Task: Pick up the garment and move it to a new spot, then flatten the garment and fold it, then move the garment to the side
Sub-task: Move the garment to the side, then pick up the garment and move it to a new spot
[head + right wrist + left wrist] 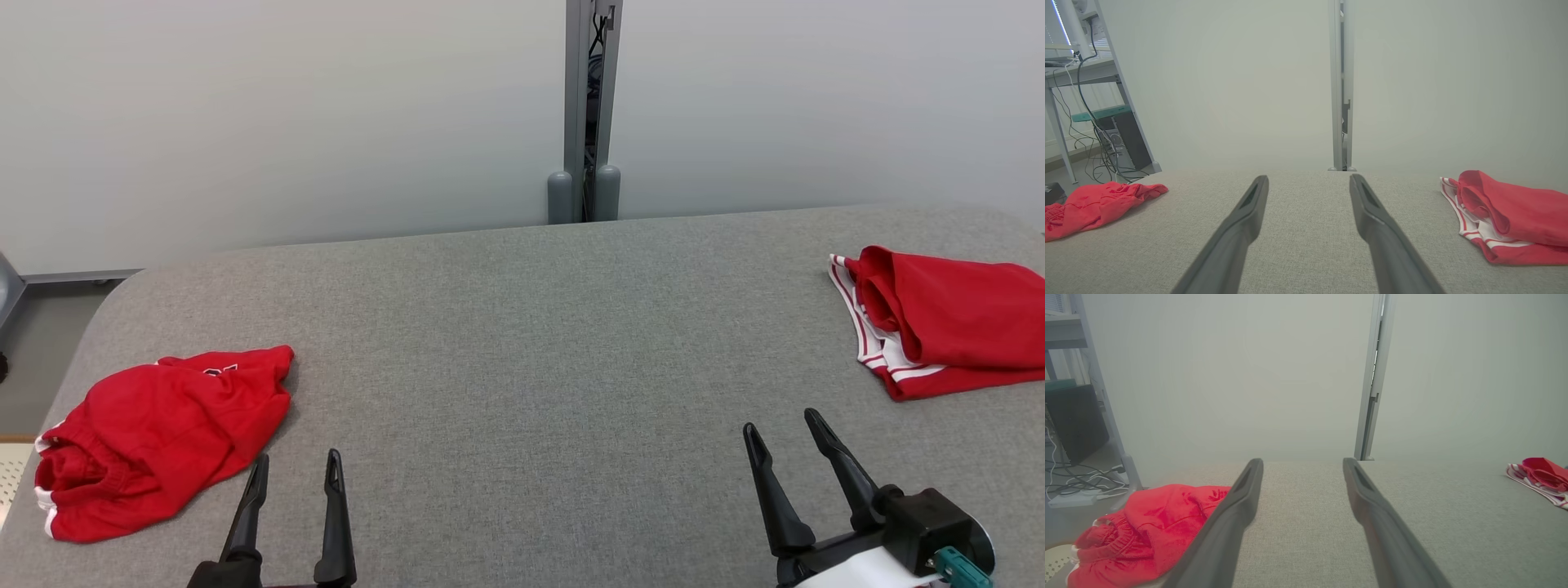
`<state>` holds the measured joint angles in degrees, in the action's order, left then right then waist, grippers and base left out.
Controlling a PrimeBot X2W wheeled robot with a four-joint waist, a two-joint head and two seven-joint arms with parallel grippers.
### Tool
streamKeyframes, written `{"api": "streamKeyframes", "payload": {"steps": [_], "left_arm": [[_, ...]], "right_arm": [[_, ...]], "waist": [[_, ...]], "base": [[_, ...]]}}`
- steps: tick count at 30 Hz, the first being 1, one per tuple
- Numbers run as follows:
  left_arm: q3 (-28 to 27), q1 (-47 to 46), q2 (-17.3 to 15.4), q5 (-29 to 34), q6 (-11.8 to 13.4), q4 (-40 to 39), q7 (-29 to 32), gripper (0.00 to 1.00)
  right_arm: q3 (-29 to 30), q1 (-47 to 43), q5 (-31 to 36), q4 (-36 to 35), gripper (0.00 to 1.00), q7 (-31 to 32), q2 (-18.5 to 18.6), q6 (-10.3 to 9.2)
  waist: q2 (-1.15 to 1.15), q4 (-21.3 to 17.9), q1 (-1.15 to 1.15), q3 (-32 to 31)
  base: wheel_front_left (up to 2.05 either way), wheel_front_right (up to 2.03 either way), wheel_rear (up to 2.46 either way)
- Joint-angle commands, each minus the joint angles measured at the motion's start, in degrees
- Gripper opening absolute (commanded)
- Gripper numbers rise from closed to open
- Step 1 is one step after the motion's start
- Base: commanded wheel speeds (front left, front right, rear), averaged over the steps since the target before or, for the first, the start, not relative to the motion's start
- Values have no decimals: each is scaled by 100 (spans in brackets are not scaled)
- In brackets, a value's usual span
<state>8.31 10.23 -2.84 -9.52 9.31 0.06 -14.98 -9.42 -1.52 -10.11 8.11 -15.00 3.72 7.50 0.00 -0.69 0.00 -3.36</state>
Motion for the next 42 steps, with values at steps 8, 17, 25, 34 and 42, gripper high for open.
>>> {"api": "streamKeyframes", "payload": {"steps": [8, 17, 25, 34, 42], "left_arm": [[40, 20, -14, 31, -29, 60, -22, 100], [48, 19, -14, 54, -111, 111, -22, 100], [55, -28, -16, 91, -129, 128, -22, 100], [65, -52, -16, 159, -110, 15, -22, 100], [57, 50, -15, 169, -82, -113, -22, 100]], "right_arm": [[-9, -63, 35, 22, 100, -32, -20, -2], [-40, -103, 3, 65, 100, -32, -35, -2], [-95, -131, -36, 41, 100, -32, -46, -2], [-205, -141, -61, 6, 100, -32, -48, -2], [-304, -108, -91, -37, 100, -32, -54, -2]], "waist": [[0, 12, 0, -35], [0, 48, 0, -69], [0, 271, 0, -43], [0, 907, 0, 22], [0, 1527, 0, 53]], "base": [[0, 0, 0], [0, 0, 0], [0, 0, 0], [0, 0, 0], [0, 0, 0]]}}
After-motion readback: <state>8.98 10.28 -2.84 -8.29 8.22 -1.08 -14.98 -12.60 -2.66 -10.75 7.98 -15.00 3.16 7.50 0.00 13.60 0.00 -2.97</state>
